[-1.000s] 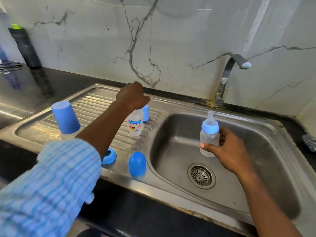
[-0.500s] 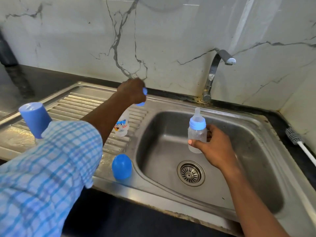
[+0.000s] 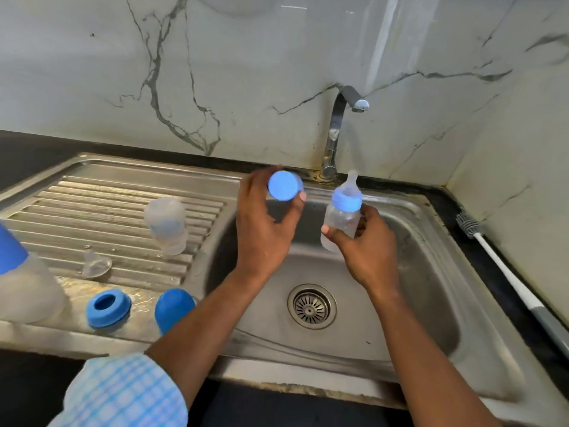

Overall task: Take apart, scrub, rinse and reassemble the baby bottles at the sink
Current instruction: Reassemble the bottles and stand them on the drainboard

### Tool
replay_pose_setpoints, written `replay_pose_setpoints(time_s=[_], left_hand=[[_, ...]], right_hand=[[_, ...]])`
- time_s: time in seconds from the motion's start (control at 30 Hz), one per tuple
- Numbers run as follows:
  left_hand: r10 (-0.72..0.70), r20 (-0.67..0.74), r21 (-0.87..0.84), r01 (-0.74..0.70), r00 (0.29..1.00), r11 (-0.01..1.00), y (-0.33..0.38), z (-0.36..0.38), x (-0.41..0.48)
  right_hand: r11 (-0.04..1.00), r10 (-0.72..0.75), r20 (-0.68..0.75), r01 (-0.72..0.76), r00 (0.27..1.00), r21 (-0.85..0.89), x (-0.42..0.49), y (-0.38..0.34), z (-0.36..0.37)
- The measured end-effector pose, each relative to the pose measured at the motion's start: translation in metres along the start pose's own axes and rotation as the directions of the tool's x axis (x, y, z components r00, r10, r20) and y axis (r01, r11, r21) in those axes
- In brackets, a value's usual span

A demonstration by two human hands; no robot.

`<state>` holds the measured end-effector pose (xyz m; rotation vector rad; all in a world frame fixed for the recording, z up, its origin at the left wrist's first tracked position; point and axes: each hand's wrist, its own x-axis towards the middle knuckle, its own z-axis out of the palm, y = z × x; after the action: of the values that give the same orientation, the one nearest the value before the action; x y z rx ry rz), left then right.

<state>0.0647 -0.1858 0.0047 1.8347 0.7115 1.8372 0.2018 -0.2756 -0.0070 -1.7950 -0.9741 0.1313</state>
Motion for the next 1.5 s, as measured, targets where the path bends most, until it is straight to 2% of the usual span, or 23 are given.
replay_pose_setpoints(time_s=[0.03,0.07,0.1,0.13,0.17,0.2,0.23,0.27,0.3,0.33,0.37,0.4,0.43,0.5,0.53,0.57,0.63,0.7,0.8,0.93,1.13,1.33,1.5], left_hand=[[0.080,-0.003,0.047,-0.080,0.997,0.996,-0.002,-0.001,-0.002],[0.106,0.086,0.132,-0.117,0.991,0.984,-0.012,-0.002,-0.005],[0.017,0.298,0.283,-0.105,0.955,0.953,-0.021,-0.003,-0.008],[-0.224,0.519,0.497,-0.077,0.825,0.865,-0.026,-0.003,-0.012],[-0.466,0.590,0.664,-0.067,0.659,0.745,-0.029,-0.004,-0.019],[-0.527,0.587,0.702,-0.061,0.615,0.710,-0.028,-0.006,-0.023],[-0.428,0.555,0.658,-0.062,0.713,0.751,-0.027,-0.005,-0.019],[-0.213,0.467,0.530,-0.080,0.858,0.844,-0.021,-0.002,-0.019],[-0.077,0.390,0.474,-0.128,0.918,0.871,-0.018,0.001,-0.019],[-0.028,0.420,0.497,-0.204,0.907,0.844,-0.014,0.002,-0.016],[-0.053,0.530,0.499,-0.261,0.846,0.826,-0.010,0.008,-0.017],[-0.167,0.602,0.572,-0.276,0.781,0.773,-0.012,0.008,-0.020],[-0.225,0.610,0.599,-0.255,0.760,0.759,-0.016,0.006,-0.026],[-0.069,0.467,0.537,-0.221,0.881,0.814,-0.024,0.004,-0.030],[-0.051,0.424,0.497,-0.185,0.904,0.848,-0.021,0.005,-0.028],[-0.114,0.379,0.443,-0.072,0.918,0.894,-0.020,0.006,-0.026],[-0.353,0.217,0.234,0.302,0.910,0.924,-0.027,0.003,-0.024],[-0.508,0.072,-0.006,0.510,0.858,0.860,-0.032,0.002,-0.017],[-0.682,0.119,-0.334,0.676,0.722,0.657,-0.036,0.003,-0.016],[-0.709,0.128,-0.449,0.678,0.693,0.582,-0.036,0.007,-0.016],[-0.686,0.111,-0.465,0.648,0.719,0.604,-0.041,0.005,-0.013],[-0.722,0.099,-0.451,0.677,0.685,0.581,-0.047,0.006,-0.014],[-0.712,0.126,-0.460,0.676,0.691,0.575,-0.045,0.005,-0.014]], right_hand=[[1.000,-0.015,-0.044,0.016,0.999,0.022,0.000,-0.002,0.001],[0.998,-0.037,-0.091,0.042,0.995,0.051,0.000,-0.003,0.001],[0.996,-0.049,-0.128,0.059,0.991,0.069,0.001,-0.003,0.001],[0.996,-0.042,-0.143,0.052,0.989,0.068,0.002,-0.002,0.001],[0.999,-0.022,-0.128,0.027,0.992,0.040,0.002,0.000,0.002],[1.000,0.008,-0.085,-0.009,0.996,-0.005,0.001,0.003,0.002],[0.998,0.032,-0.028,-0.033,0.999,-0.055,0.003,0.005,0.003],[0.994,0.055,0.003,-0.054,0.998,-0.091,0.002,0.006,0.003],[0.993,0.057,0.001,-0.057,0.998,-0.103,0.002,0.004,0.003],[0.995,0.046,-0.028,-0.049,0.999,-0.087,0.002,0.002,0.004],[0.996,0.039,-0.076,-0.044,0.996,-0.072,0.003,0.004,0.000],[0.997,0.037,-0.082,-0.043,0.996,-0.072,0.003,0.003,-0.001],[0.996,0.044,-0.067,-0.049,0.997,-0.081,0.000,0.002,0.000],[0.996,0.033,-0.024,-0.035,0.999,-0.083,-0.001,0.001,-0.001],[0.996,0.039,-0.029,-0.041,0.999,-0.073,-0.001,0.003,-0.001],[0.996,0.046,-0.026,-0.047,0.999,-0.070,-0.001,0.004,-0.001],[0.996,0.046,0.042,-0.043,0.998,-0.074,-0.001,0.004,0.000],[0.993,0.065,0.083,-0.057,0.994,-0.104,-0.001,0.005,-0.001],[0.988,0.073,0.153,-0.051,0.986,-0.145,-0.002,0.008,0.000],[0.981,0.077,0.213,-0.035,0.974,-0.192,-0.004,0.008,0.000],[0.970,0.085,0.252,-0.023,0.964,-0.241,-0.005,0.008,0.000],[0.999,-0.003,0.067,0.005,0.998,-0.040,-0.003,-0.005,-0.006],[0.983,-0.032,0.203,0.067,0.979,-0.168,-0.008,-0.003,-0.002]])
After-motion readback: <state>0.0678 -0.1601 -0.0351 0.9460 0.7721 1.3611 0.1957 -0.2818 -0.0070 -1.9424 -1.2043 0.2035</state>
